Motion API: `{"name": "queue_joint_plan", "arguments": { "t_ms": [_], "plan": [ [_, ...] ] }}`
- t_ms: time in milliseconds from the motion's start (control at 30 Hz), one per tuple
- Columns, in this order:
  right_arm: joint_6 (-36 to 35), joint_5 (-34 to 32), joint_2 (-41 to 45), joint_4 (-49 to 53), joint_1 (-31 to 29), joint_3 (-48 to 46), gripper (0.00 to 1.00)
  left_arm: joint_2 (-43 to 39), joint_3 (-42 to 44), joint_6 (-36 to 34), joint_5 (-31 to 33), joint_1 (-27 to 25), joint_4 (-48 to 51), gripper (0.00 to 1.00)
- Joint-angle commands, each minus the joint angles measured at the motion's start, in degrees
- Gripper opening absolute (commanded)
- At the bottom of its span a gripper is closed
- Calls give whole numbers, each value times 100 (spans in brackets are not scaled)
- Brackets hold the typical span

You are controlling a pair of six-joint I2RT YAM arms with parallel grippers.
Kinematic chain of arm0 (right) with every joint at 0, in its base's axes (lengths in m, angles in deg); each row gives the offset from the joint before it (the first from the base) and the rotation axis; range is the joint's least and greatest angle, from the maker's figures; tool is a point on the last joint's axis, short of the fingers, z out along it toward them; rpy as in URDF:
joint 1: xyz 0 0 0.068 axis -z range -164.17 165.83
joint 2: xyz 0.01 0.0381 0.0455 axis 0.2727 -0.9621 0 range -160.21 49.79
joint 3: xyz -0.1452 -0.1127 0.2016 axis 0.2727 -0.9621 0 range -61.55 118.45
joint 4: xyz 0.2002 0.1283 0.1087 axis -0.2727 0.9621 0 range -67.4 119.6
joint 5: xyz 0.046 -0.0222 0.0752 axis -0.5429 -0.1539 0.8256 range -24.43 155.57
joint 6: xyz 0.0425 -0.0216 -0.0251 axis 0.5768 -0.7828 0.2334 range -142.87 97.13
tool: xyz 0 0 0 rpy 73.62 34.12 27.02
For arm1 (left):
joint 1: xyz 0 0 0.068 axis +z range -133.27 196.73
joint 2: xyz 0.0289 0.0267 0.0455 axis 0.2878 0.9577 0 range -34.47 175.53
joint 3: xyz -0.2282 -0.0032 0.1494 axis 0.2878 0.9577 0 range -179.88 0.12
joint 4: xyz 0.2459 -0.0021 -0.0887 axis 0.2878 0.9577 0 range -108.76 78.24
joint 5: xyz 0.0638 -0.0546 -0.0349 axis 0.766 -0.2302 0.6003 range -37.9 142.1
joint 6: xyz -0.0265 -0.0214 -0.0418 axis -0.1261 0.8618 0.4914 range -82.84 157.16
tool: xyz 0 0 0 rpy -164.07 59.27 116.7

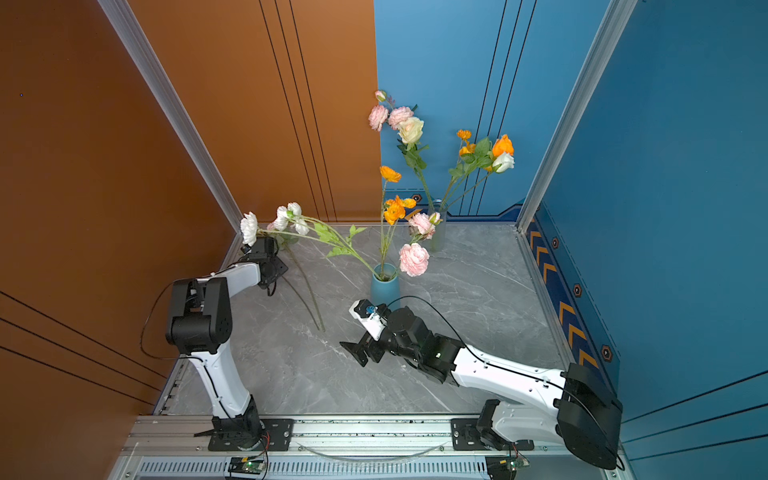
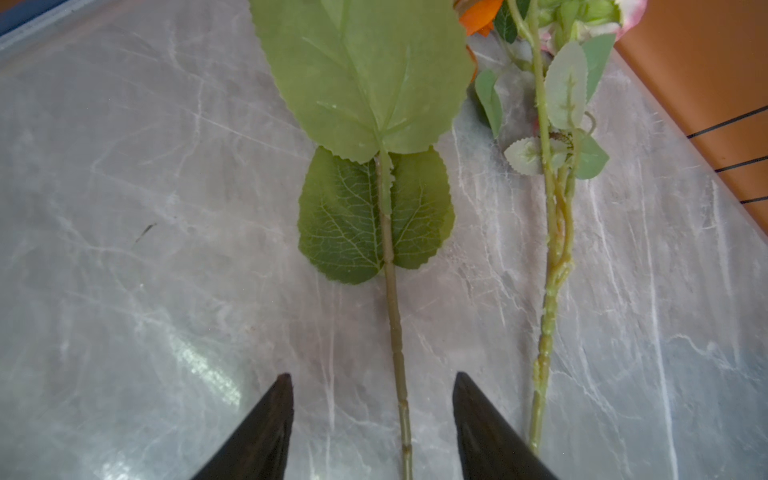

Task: Arrange the flowers into the vase
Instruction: 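Lower the left gripper onto the orange sunflower's leafy stem and close, then lift the orange sunflower and carry it toward the teal cylinder with the left gripper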

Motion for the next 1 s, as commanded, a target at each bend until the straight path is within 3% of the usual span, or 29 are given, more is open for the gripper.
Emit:
{"name": "queue_joint_plan", "arguments": {
  "t_ms": [0, 267, 533, 733, 900, 967],
  "plan": [
    [87, 180, -10, -126, 72, 87, 100, 175, -191, 88, -61, -11, 249, 60],
    [139, 288, 41, -194, 227, -19, 100, 641, -707, -71, -133, -126, 686, 51],
    [165, 313, 215, -297, 352, -194, 100, 967, -1249, -220, 323, -338, 1543, 45],
    [151, 346, 523, -195, 414, -339, 100, 1045, -1380, -120, 117, -267, 1797, 14],
    [114, 312, 903, 4, 553, -526, 100, 576, -1024, 109, -295, -233, 1610, 1],
    [105, 302, 1023, 81, 614, -577, 100, 198, -777, 159, -413, -249, 1471, 0]
  ]
}}
